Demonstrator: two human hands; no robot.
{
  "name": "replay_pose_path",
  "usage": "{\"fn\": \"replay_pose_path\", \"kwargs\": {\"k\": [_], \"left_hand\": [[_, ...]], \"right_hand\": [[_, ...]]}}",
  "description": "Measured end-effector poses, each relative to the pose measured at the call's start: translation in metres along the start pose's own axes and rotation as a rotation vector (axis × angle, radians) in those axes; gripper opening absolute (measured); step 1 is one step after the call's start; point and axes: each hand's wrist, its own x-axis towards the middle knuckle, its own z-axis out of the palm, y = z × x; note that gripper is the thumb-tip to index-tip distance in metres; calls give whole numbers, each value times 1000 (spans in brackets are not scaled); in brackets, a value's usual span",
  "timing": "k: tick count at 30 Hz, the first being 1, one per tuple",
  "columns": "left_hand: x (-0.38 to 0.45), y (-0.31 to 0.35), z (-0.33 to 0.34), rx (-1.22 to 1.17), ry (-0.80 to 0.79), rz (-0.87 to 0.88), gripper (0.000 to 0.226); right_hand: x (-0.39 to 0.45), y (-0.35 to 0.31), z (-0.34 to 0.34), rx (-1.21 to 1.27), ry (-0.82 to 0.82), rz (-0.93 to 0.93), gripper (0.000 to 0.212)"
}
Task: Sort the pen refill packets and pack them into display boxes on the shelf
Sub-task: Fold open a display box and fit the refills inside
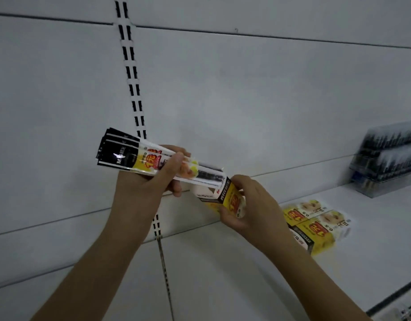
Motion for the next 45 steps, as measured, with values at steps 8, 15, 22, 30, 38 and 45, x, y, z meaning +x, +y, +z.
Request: {"fn": "replay_pose_path", "kwargs": {"k": [8, 15, 22, 30, 38, 45], "left_hand": [[16, -5, -25, 117, -60, -106, 23], [19, -11, -25, 221, -34, -113, 11], [7, -16, -7, 268, -137, -167, 16], [15, -9, -14, 385, -121, -210, 51], [16, -5, -24, 454, -31, -173, 12], [2, -16, -7, 678, -192, -204, 14]], "right_hand": [[-15, 1, 28, 149, 214, 11, 52], [-22, 1, 30, 100, 237, -49, 51], [-24, -2, 33, 92, 236, -45, 51], [-24, -2, 34, 96, 283, -56, 51], [-23, 0, 35, 110, 293, -60, 51], [-24, -2, 34, 82, 323, -194, 52]]}}
